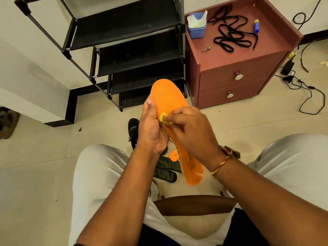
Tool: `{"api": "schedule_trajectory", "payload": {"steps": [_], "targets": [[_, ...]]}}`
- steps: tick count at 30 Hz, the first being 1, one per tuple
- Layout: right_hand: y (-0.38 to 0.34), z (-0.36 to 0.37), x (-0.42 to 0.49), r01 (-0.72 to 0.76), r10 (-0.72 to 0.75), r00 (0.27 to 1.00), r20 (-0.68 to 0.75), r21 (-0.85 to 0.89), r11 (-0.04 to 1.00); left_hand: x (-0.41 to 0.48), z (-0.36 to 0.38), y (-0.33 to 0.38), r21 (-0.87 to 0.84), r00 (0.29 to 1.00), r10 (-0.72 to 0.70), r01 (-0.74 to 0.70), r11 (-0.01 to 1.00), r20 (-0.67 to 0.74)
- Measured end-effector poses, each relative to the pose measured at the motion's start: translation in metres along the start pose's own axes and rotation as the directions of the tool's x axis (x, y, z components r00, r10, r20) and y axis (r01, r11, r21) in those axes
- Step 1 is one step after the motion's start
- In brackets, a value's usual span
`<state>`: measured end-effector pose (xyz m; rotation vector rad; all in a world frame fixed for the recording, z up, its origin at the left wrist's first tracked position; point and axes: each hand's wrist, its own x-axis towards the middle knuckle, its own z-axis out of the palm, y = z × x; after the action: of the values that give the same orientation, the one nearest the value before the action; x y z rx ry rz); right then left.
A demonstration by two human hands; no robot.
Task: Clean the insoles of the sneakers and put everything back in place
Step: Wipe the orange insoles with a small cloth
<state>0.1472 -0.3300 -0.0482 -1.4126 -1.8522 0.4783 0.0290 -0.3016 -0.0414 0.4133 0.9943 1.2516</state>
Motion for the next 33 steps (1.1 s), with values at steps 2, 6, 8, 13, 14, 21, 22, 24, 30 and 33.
{"api": "schedule_trajectory", "payload": {"steps": [2,6,8,13,14,21,22,24,30,33], "targets": [[-0.001,0.001,-0.001,0.058,-0.058,0.998,0.022,-0.006,0.998,0.002,-0.001,0.001,-0.029,1.0,-0.003,0.003,1.0,-0.017],[0.027,-0.01,0.015,-0.089,0.081,0.991,-0.104,-0.069,0.994,0.005,-0.004,0.004,-0.065,0.999,0.009,-0.011,0.998,-0.032],[0.021,-0.006,0.01,-0.067,0.064,0.995,-0.082,-0.036,0.997,0.008,-0.005,0.007,-0.086,0.999,0.015,-0.019,0.996,-0.049],[0.004,0.005,-0.002,0.085,-0.086,0.996,0.038,0.017,0.996,0.016,-0.01,0.012,-0.123,0.99,0.023,-0.04,0.992,-0.136],[0.014,0.003,0.002,0.05,-0.05,0.999,0.016,-0.024,0.998,0.016,-0.01,0.013,-0.147,0.989,0.019,-0.041,0.988,-0.145],[0.041,0.0,0.013,-0.456,0.442,0.882,0.165,0.538,0.709,0.023,-0.018,0.026,-0.277,0.982,0.034,-0.086,0.957,-0.187],[0.04,-0.001,0.013,-0.499,0.474,0.853,0.219,0.612,0.614,0.025,-0.019,0.025,-0.294,0.98,0.027,-0.086,0.952,-0.198],[0.038,-0.003,0.012,-0.538,0.49,0.819,0.298,0.696,0.476,0.027,-0.022,0.024,-0.308,0.976,0.012,-0.08,0.948,-0.217],[0.028,-0.003,0.01,-0.57,0.543,0.771,0.333,0.741,0.356,0.02,-0.015,0.02,-0.219,0.975,-0.039,-0.01,0.976,-0.219],[0.028,-0.004,0.011,-0.559,0.56,0.77,0.306,0.748,0.359,0.012,-0.009,0.01,-0.101,0.977,-0.055,0.035,0.994,-0.204]]}}
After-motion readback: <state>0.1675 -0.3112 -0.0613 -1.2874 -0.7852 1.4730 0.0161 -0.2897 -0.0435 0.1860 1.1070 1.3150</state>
